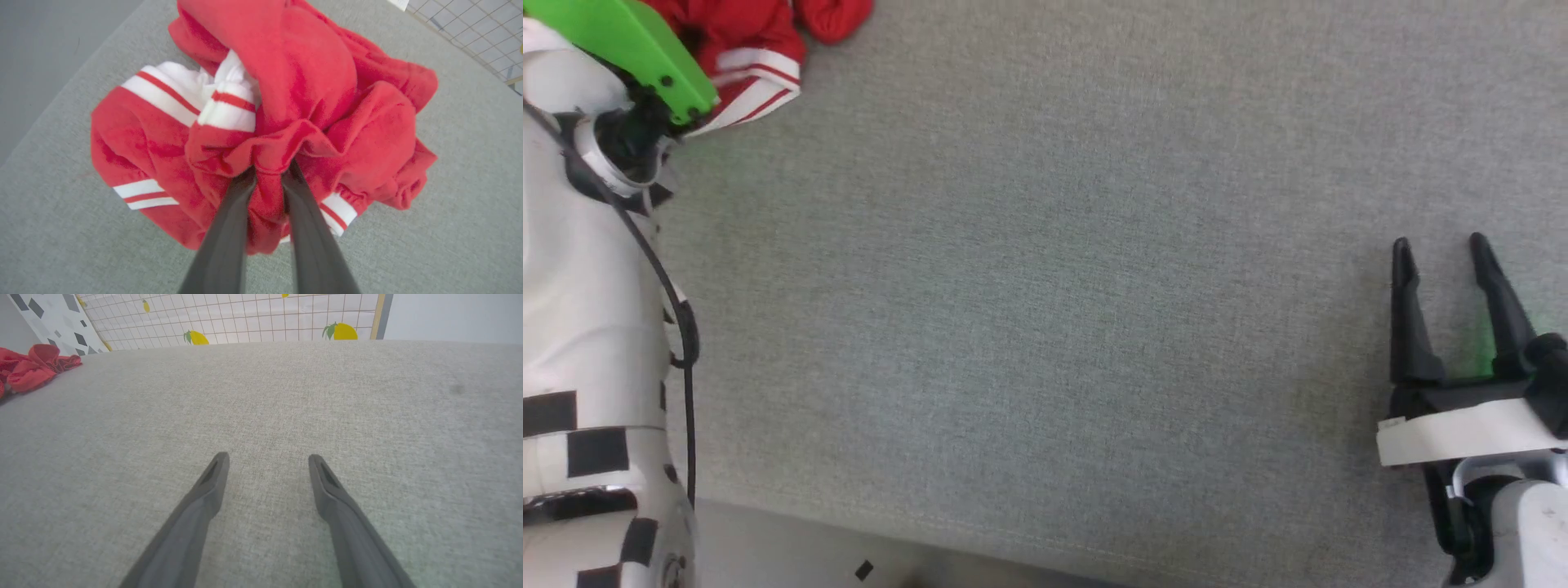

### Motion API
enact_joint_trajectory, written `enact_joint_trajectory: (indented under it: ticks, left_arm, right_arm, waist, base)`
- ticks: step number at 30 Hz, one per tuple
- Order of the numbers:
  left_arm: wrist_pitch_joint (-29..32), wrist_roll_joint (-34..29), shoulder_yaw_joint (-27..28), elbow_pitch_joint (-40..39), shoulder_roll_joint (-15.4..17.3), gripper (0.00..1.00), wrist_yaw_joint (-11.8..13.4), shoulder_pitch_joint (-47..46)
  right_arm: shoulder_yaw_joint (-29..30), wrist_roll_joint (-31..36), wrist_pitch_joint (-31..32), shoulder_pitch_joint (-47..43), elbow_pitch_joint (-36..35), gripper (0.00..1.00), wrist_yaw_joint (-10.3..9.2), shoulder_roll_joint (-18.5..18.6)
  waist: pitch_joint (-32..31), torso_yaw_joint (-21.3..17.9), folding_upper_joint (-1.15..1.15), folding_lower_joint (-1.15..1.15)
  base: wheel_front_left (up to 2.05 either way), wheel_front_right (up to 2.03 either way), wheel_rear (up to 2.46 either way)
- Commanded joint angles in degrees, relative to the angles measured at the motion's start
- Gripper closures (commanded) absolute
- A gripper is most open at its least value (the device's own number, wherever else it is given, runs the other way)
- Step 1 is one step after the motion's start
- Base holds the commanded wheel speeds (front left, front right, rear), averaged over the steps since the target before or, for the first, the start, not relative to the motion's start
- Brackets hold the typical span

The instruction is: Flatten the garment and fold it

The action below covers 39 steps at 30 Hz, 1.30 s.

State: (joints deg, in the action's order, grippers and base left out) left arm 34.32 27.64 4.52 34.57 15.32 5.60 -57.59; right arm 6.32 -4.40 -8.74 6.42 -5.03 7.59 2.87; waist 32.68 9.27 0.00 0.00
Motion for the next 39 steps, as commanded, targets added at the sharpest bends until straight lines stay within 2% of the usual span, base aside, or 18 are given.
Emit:
enact_joint_trajectory:
  ticks: [1,8,14,20,26,39]
  left_arm:
    - [-1.8,-0.5,0.1,-0.8,0.6,1.0,-0.3,0.0]
    - [-9.6,-2.4,-0.7,-3.3,3.1,1.0,-2.8,-3.2]
    - [-11.5,-3.6,-2.8,-3.7,4.6,1.0,-5.5,-8.2]
    - [-11.8,-3.6,-5.4,-3.2,3.9,1.0,-8.3,-12.3]
    - [-10.9,-2.6,-8.3,-1.5,1.2,1.0,-10.3,-13.6]
    - [-10.5,3.0,-15.3,0.0,-8.4,1.0,-12.7,-8.0]
  right_arm:
    - [-0.2,-0.6,-0.7,0.7,0.7,0.0,-0.1,0.0]
    - [-1.5,-2.9,-2.6,-0.1,6.0,0.0,-0.1,0.0]
    - [-2.8,-5.4,-4.3,-1.3,10.7,0.0,-0.1,0.0]
    - [-3.4,-7.0,-5.4,-1.8,13.7,0.0,-0.1,0.0]
    - [-3.2,-7.9,-6.0,-1.7,15.9,0.0,-0.1,0.0]
    - [-1.4,-8.0,-6.2,-3.3,17.9,0.0,-0.1,0.0]
  waist:
    - [-2.9,0.0,0.0,0.0]
    - [-11.3,-1.2,0.0,0.0]
    - [-18.2,-3.1,0.0,0.0]
    - [-22.7,-5.5,0.0,0.0]
    - [-26.4,-9.1,0.0,0.0]
    - [-29.6,-17.8,0.0,0.0]
  base:
    - [0.0,0.0,0.0]
    - [0.0,0.0,0.0]
    - [0.0,0.0,0.0]
    - [0.0,0.0,0.0]
    - [0.0,0.0,0.0]
    - [0.0,0.0,0.0]
